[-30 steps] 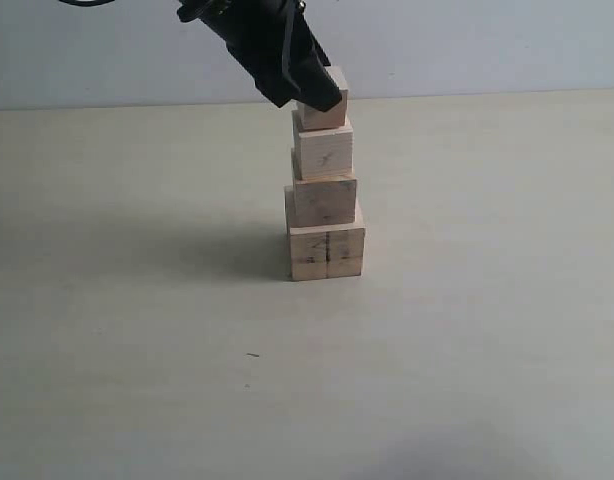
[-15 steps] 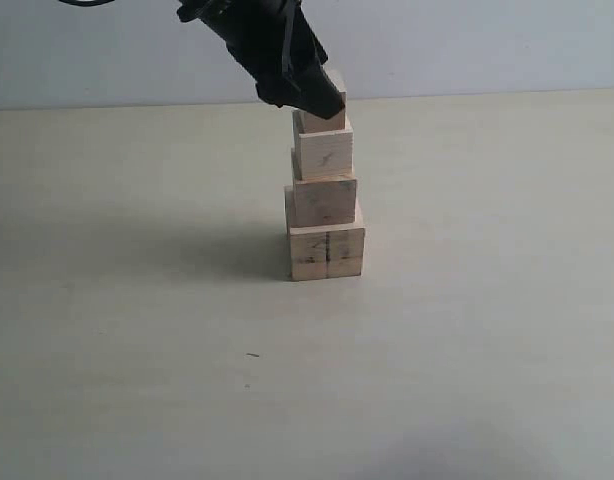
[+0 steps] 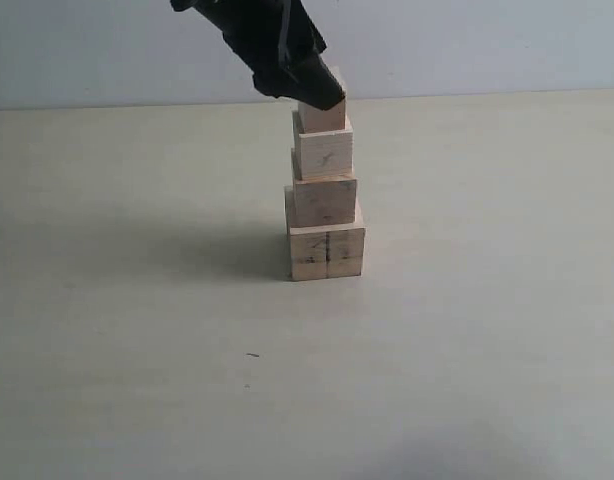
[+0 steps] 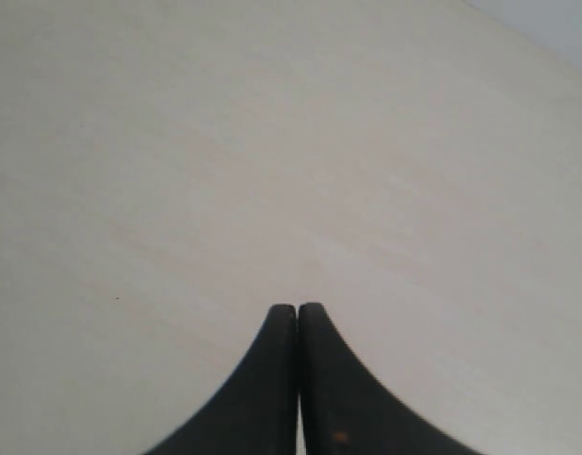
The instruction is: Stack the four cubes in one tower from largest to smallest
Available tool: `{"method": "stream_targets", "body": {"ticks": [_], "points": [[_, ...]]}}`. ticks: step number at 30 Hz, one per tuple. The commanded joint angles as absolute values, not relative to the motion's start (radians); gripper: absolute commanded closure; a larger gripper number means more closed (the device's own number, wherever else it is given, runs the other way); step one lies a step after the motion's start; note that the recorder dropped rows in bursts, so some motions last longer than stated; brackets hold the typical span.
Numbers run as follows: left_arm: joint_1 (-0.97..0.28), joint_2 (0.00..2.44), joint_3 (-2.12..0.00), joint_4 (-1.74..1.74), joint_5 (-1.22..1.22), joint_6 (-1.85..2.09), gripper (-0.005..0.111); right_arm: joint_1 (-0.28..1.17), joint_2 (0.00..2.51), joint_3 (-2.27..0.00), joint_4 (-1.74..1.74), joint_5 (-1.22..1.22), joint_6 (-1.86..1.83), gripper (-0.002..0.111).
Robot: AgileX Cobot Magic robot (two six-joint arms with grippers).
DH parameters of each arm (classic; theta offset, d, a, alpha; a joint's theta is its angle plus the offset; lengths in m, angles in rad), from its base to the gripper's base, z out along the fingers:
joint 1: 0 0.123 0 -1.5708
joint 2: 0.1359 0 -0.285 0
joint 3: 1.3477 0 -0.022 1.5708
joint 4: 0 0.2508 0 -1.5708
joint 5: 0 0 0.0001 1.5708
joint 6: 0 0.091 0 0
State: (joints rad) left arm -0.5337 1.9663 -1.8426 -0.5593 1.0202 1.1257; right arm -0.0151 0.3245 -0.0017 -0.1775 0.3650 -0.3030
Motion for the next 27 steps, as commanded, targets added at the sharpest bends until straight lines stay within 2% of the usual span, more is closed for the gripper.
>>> {"method": "stream_targets", "body": {"ticks": [1,7,9,11,14,20,27], "points": [[-0.536,1.904,-1.849,-0.526,1.023,1.122,0.038,-0.017,0.327,0.0,-0.183,0.353,-0.304,0.108],[-0.536,1.821,-1.849,-0.493,1.023,1.117,0.039,-0.017,0.327,0.0,-0.183,0.353,-0.304,0.108],[-0.536,1.791,-1.849,-0.481,1.023,1.115,0.048,-0.017,0.327,0.0,-0.183,0.353,-0.304,0.108],[-0.536,1.763,-1.849,-0.448,1.023,1.089,0.068,-0.017,0.327,0.0,-0.183,0.353,-0.302,0.108],[-0.536,1.726,-1.849,-0.382,1.03,0.979,0.104,-0.017,0.327,0.0,-0.183,0.353,-0.302,0.108],[-0.499,1.687,-1.83,-0.335,1.135,0.796,0.107,-0.017,0.327,0.0,-0.183,0.353,-0.302,0.108],[-0.31,1.645,-1.636,-0.345,1.081,0.615,0.107,-0.017,0.327,0.0,-0.183,0.353,-0.302,0.108]]}}
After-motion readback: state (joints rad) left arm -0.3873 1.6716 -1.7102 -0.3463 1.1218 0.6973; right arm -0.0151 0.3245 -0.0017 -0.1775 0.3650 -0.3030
